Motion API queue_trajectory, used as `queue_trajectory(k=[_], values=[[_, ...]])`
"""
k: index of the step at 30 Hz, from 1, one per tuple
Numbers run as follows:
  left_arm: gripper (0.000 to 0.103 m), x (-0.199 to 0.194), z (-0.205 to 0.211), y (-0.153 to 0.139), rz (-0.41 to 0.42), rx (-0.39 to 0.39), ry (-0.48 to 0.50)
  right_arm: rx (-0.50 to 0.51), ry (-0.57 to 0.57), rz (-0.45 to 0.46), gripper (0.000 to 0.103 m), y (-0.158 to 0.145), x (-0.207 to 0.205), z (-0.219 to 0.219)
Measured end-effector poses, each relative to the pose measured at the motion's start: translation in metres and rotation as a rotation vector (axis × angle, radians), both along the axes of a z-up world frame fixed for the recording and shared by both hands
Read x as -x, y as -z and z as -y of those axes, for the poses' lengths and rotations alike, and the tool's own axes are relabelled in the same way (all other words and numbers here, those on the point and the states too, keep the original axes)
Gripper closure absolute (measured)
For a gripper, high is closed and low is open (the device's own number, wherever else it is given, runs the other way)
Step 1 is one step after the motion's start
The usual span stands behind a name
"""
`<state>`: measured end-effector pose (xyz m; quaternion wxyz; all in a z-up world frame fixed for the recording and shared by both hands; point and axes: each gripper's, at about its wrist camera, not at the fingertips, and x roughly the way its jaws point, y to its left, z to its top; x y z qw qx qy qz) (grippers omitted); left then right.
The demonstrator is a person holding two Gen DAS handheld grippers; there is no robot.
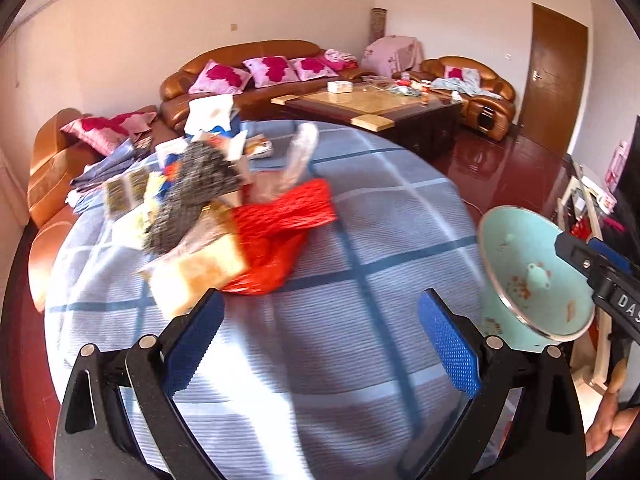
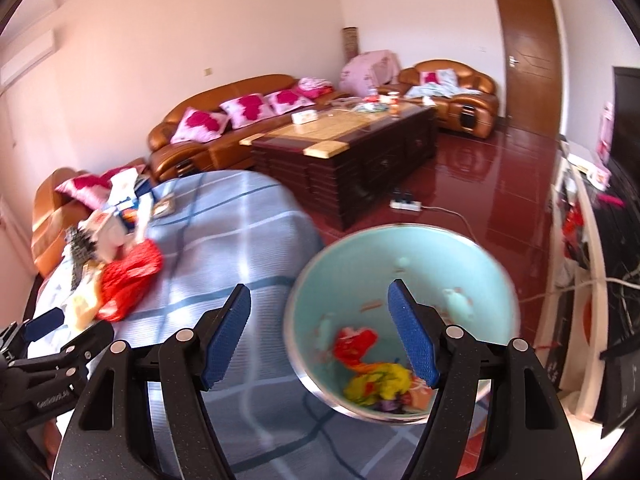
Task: Collect trash
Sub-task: 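Move both open tools back from the bucket to the trash pile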
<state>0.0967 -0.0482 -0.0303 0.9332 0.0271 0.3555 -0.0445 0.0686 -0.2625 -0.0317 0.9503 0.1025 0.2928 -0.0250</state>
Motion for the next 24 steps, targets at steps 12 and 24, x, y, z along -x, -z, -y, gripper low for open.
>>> queue_trajectory(k=[12, 24], values=[[0.011, -0.004, -0.125, 0.011, -0.029, 0.074, -0.201, -0.061, -0.197, -0.052, 0.033, 0.002, -0.019, -0.109], [0.011, 0.012, -0.21, 0.0, 0.053, 0.014, -0.392, -0.126, -0.384, -0.124, 0.033, 0.008, -0.047, -0.217]])
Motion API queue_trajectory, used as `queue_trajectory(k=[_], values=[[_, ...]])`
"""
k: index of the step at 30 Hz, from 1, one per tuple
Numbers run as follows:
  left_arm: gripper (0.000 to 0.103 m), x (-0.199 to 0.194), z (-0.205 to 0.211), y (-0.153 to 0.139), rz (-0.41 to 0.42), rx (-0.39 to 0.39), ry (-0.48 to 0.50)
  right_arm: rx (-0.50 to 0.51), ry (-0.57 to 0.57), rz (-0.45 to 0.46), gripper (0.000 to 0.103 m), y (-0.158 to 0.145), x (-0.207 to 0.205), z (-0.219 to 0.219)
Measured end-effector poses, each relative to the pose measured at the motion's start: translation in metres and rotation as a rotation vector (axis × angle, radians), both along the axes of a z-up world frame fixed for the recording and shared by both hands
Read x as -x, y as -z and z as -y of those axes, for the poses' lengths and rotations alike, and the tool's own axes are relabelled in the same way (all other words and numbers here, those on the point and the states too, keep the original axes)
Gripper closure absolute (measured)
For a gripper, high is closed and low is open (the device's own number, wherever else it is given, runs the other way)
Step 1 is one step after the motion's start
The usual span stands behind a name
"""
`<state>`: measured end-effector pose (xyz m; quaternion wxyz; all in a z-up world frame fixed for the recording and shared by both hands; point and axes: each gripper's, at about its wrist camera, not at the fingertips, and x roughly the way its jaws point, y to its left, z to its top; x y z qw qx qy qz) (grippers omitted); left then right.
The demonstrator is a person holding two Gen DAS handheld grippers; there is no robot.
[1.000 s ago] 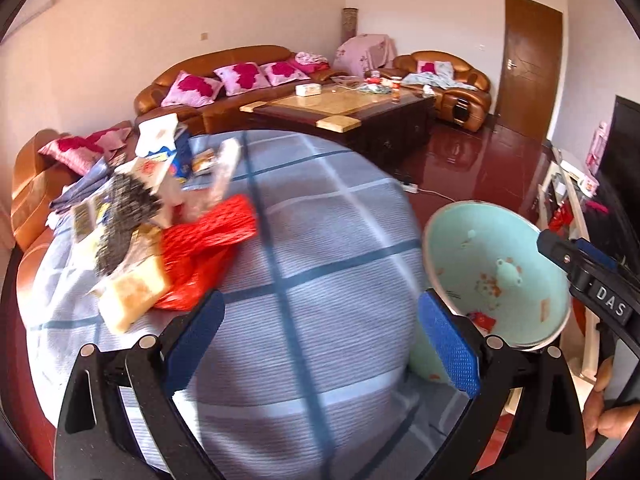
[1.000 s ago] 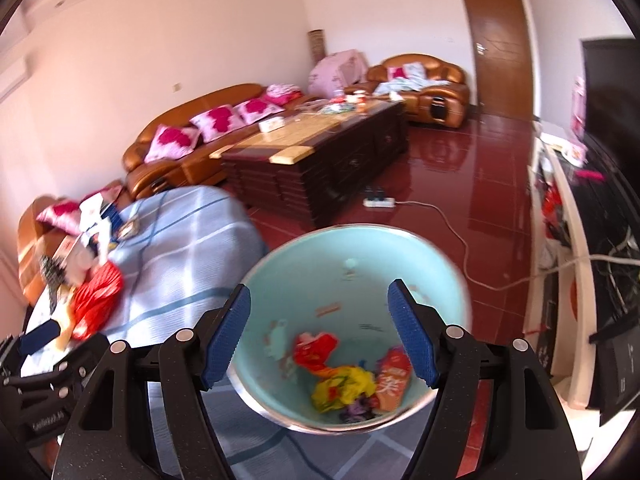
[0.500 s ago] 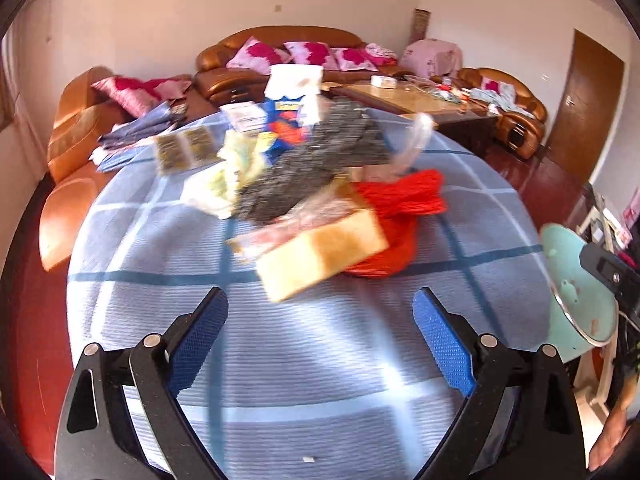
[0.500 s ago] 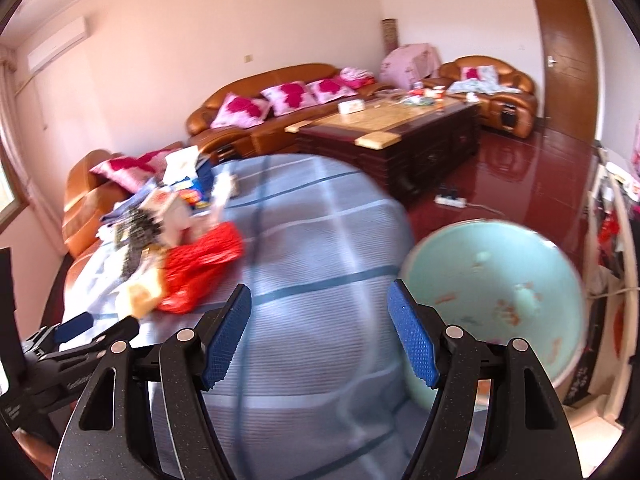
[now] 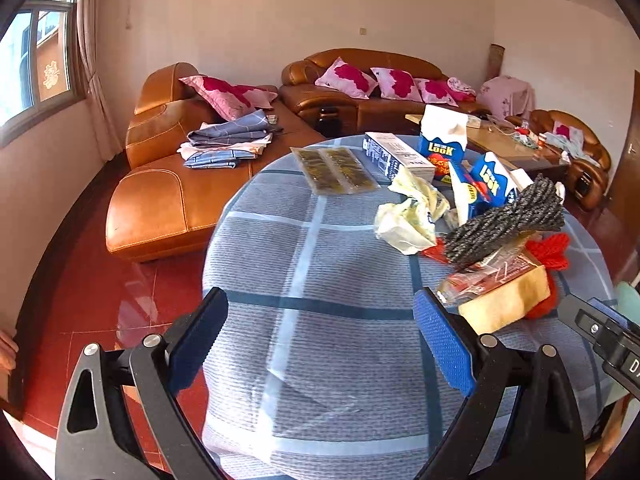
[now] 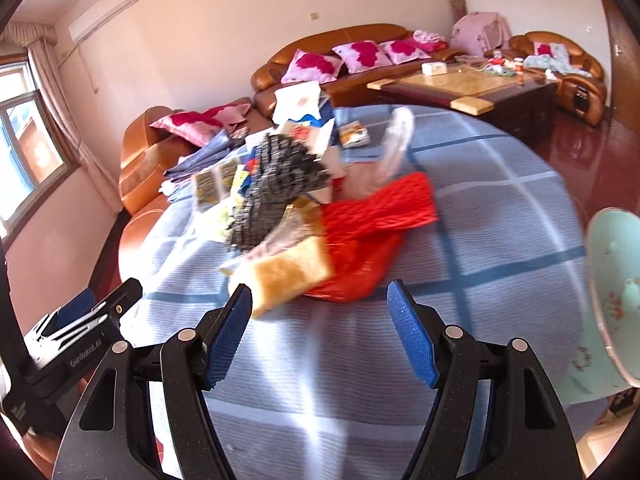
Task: Collect trash
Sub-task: 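Move both open tools back from the bucket to the trash pile, then grasp the yellow sponge with the right tool while the left tool grasps the clear plastic packet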
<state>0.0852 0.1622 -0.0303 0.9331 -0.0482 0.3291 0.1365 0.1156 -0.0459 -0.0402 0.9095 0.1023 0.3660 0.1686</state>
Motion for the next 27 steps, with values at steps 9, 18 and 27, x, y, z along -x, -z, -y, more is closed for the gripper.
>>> queue_trajectory(k=[9, 18, 27], values=[[0.011, 0.002, -0.034, 0.009, -0.002, 0.032, -0.026, -0.079, -0.025, -0.134, 0.044, 0.02, -0.03, -0.041], [0.011, -0.004, -0.025, 0.012, -0.005, 0.045, 0.014, -0.074, -0.075, -0.12, 0.066, 0.011, -0.019, -0.038], [0.011, -0.024, 0.022, 0.014, -0.039, 0.058, 0.157, -0.069, 0.032, -0.039, 0.068, -0.012, -0.007, 0.032]])
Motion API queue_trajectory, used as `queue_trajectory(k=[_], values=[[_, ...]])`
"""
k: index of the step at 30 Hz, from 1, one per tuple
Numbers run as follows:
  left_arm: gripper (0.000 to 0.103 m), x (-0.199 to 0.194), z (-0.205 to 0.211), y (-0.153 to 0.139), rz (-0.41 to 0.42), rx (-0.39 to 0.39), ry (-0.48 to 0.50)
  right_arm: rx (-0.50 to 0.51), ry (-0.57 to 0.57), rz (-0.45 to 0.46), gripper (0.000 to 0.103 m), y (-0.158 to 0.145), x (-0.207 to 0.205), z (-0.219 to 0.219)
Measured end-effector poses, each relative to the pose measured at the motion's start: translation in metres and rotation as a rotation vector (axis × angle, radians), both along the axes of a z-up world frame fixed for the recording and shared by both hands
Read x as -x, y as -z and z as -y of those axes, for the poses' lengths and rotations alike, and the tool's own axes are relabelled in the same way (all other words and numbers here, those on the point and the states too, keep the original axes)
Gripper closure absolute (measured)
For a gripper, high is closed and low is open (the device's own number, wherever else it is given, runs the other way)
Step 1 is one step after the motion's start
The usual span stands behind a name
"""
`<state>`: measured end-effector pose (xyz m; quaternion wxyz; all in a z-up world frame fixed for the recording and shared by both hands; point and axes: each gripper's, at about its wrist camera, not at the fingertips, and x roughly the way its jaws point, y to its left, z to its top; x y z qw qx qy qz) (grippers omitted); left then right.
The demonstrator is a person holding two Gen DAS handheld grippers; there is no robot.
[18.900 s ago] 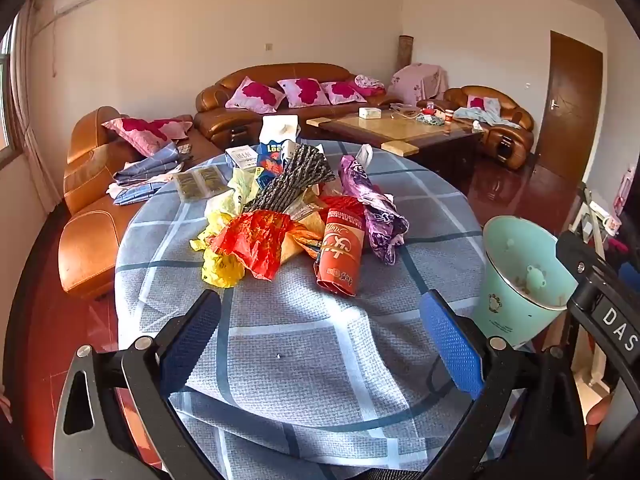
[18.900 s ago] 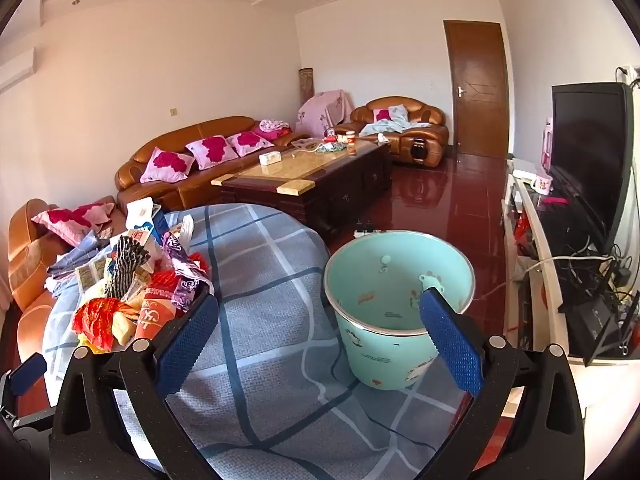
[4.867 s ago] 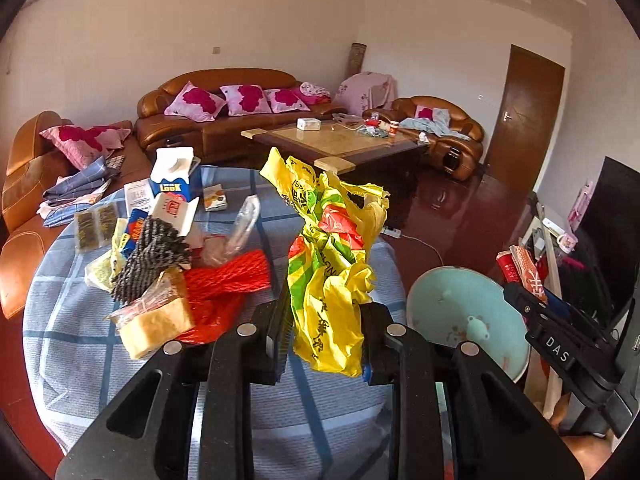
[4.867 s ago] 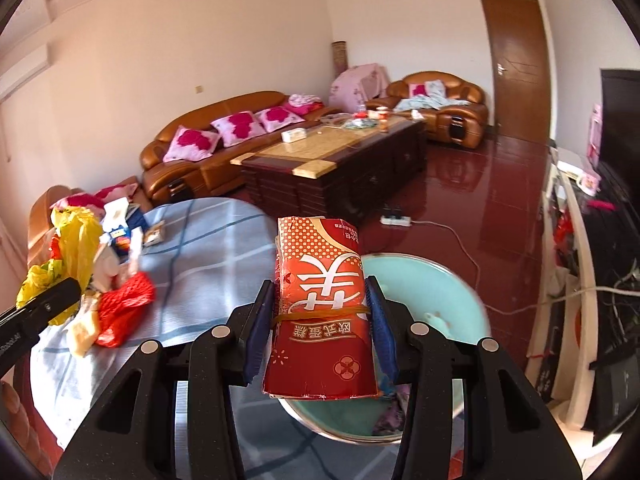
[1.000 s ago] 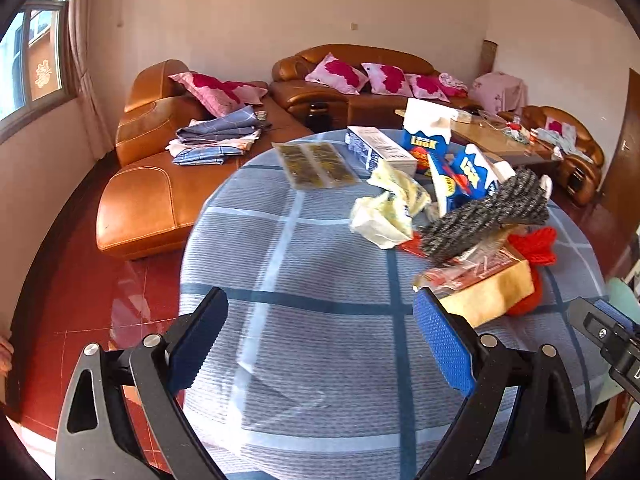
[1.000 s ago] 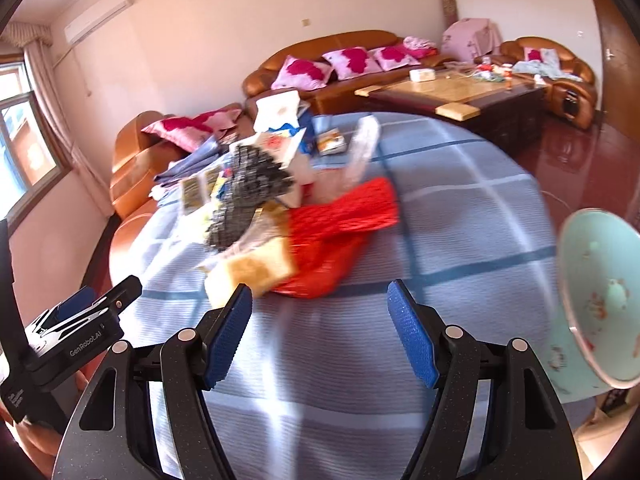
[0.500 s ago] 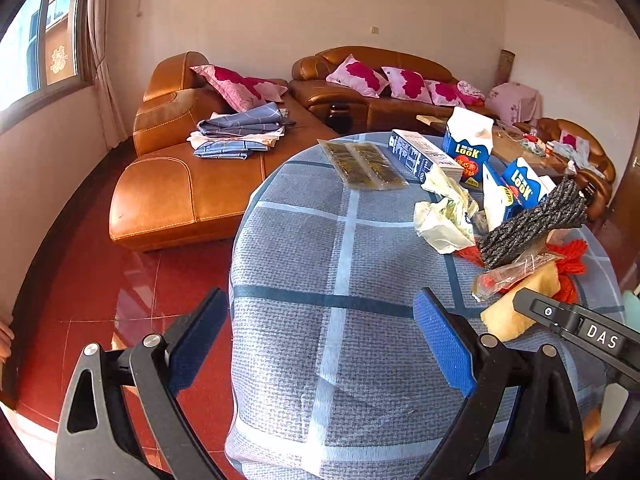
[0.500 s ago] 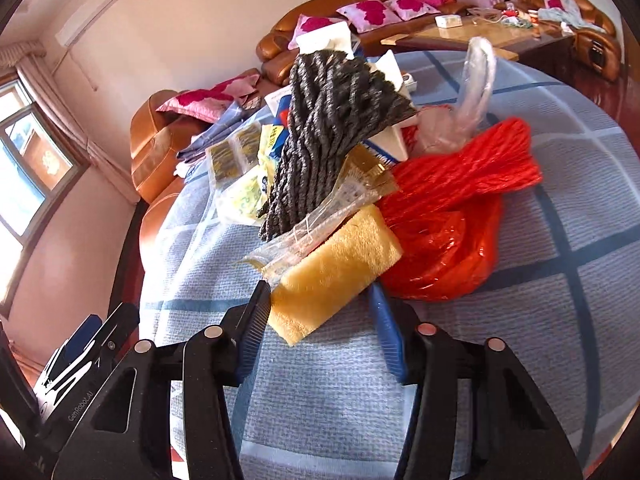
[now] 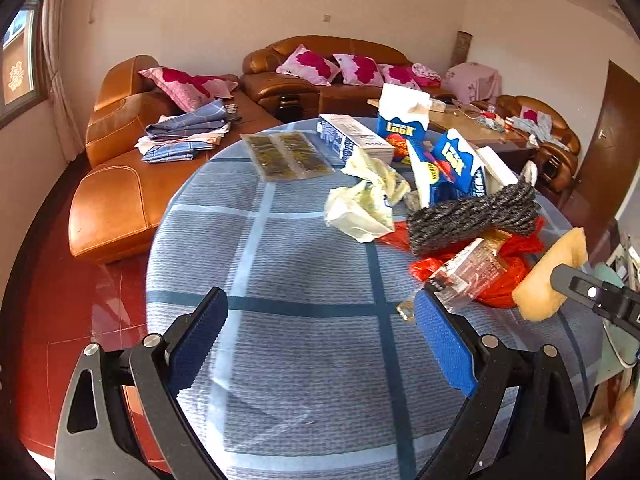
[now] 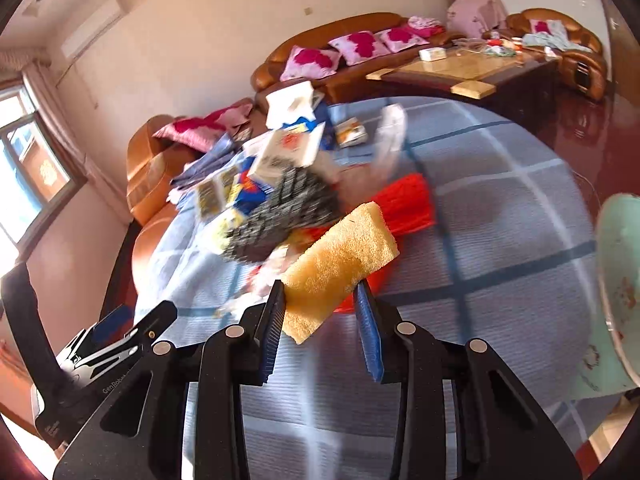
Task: Collect trash
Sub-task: 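Grasp the yellow sponge with the right tool while the left tool grasps the clear plastic packet, then carry the sponge and clear packet over the mint-green bucket with both tools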
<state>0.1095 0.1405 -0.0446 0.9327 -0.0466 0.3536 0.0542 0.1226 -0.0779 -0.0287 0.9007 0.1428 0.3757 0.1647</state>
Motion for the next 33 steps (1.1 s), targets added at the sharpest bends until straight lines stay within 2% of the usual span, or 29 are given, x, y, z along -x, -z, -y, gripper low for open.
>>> queue_trajectory(k=[4, 9, 13, 15, 17, 19, 21, 24, 28, 33], values=[[0.01, -0.012, 0.026, 0.003, -0.026, 0.013, 0.094, 0.008, 0.069, -0.003, 0.068, 0.002, -0.002, 0.036], [0.01, -0.035, 0.05, 0.01, -0.076, 0.034, 0.179, 0.017, 0.099, -0.009, 0.067, 0.007, 0.001, 0.062], [0.013, -0.047, 0.073, 0.018, -0.11, -0.006, 0.24, 0.019, 0.111, -0.011, 0.067, 0.011, 0.004, 0.07], [0.043, -0.051, 0.081, 0.024, -0.14, -0.018, 0.266, 0.011, 0.112, -0.012, 0.067, 0.013, 0.006, 0.072], [0.048, -0.048, 0.081, 0.028, -0.143, -0.013, 0.261, 0.009, 0.114, -0.01, 0.067, 0.013, 0.007, 0.074], [0.063, -0.044, 0.077, 0.027, -0.13, 0.004, 0.254, 0.006, 0.115, -0.008, 0.067, 0.013, 0.008, 0.075], [0.075, -0.04, 0.068, 0.025, -0.124, 0.064, 0.244, 0.004, 0.116, -0.003, 0.067, 0.011, 0.01, 0.075], [0.08, -0.031, 0.055, 0.019, -0.092, 0.144, 0.218, 0.001, 0.114, 0.012, 0.067, 0.008, 0.014, 0.075], [0.081, -0.016, 0.049, 0.013, -0.071, 0.159, 0.187, -0.004, 0.107, 0.039, 0.067, 0.001, 0.021, 0.076], [0.084, 0.004, 0.056, 0.001, -0.044, 0.163, 0.201, 0.004, 0.105, 0.065, 0.067, -0.007, 0.028, 0.08]])
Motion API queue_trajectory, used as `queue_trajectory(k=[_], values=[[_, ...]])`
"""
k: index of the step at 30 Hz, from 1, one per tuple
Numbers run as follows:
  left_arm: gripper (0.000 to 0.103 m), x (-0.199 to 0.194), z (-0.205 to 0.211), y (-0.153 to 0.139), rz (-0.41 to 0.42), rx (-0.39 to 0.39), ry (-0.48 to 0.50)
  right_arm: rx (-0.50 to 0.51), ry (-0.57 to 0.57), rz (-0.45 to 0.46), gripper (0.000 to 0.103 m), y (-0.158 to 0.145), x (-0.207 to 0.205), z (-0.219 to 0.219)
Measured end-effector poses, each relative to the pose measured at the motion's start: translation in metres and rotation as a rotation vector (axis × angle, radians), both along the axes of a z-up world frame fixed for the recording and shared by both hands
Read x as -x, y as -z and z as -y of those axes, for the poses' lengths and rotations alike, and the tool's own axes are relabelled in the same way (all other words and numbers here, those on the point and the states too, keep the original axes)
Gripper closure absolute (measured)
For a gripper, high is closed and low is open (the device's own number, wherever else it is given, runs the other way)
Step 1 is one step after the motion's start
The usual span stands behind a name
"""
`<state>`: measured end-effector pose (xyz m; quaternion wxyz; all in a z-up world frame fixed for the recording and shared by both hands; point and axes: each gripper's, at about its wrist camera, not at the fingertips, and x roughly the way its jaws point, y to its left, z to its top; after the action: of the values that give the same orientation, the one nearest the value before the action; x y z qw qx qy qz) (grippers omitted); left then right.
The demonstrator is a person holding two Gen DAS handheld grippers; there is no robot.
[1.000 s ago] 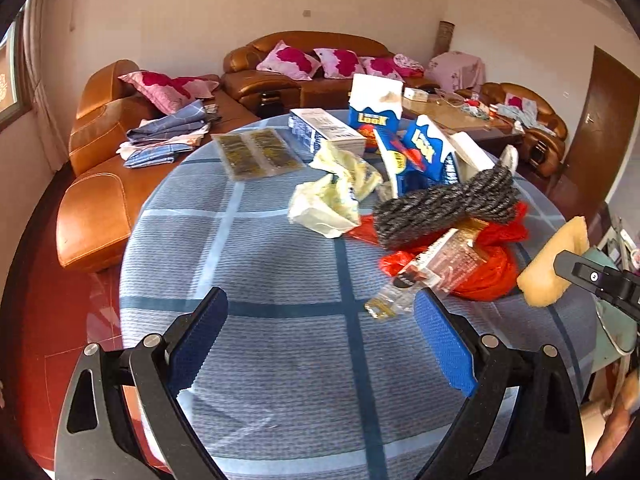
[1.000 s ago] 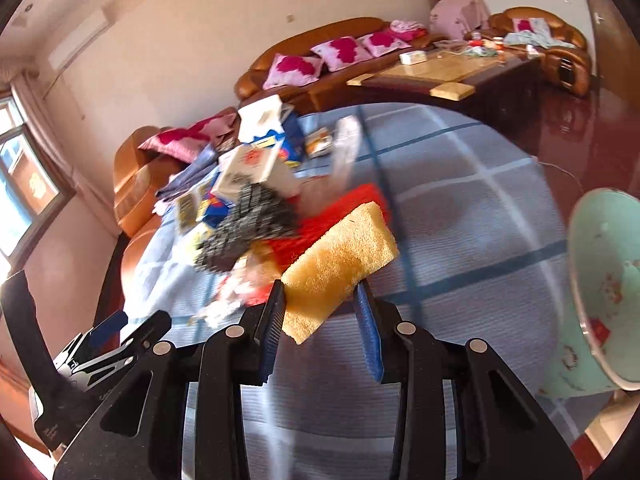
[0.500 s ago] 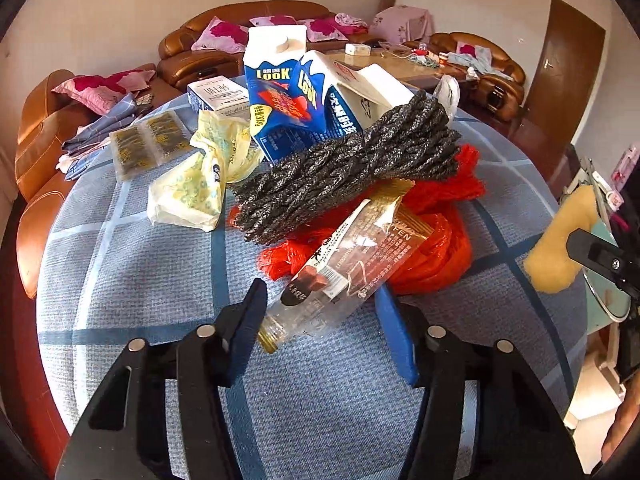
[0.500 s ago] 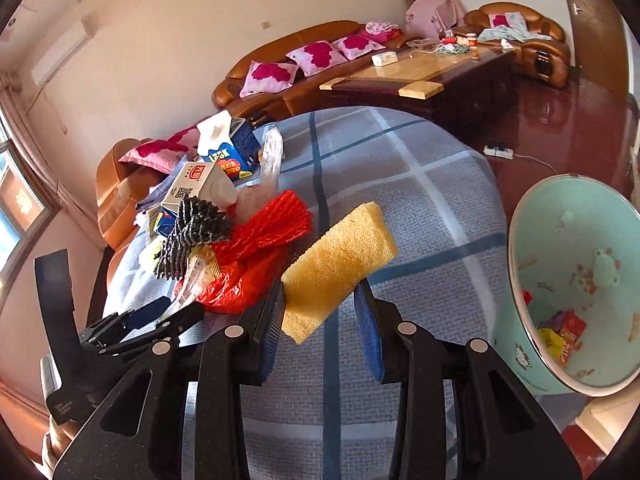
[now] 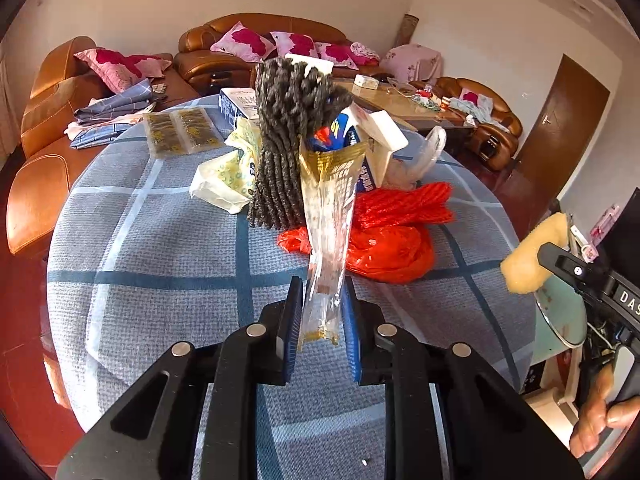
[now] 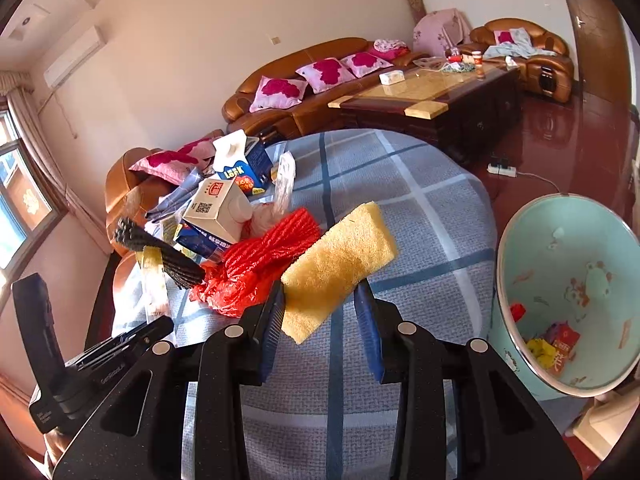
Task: Collect trash
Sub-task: 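Carry the sponge and clear packet over the mint-green bucket with both tools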
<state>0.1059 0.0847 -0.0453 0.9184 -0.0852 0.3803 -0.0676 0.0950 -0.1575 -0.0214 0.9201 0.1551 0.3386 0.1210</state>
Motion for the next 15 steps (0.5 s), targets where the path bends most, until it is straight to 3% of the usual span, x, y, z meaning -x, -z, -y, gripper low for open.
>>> queue_trajectory(k=[9, 11, 13, 15], values=[[0.085, 0.021, 0.015, -0.031, 0.075, 0.007, 0.0, 0.057, -0.012, 0.065, 0.067, -0.023, 0.019, 0.015], [0.084, 0.02, 0.021, -0.033, 0.075, -0.02, -0.004, 0.062, -0.008, 0.075, 0.067, -0.026, 0.023, 0.022], [0.074, 0.015, 0.025, -0.027, 0.05, -0.049, -0.018, 0.061, 0.001, 0.082, 0.067, -0.027, 0.028, 0.03], [0.042, 0.007, 0.025, -0.019, 0.026, -0.064, -0.041, 0.055, 0.016, 0.085, 0.067, -0.024, 0.034, 0.04]])
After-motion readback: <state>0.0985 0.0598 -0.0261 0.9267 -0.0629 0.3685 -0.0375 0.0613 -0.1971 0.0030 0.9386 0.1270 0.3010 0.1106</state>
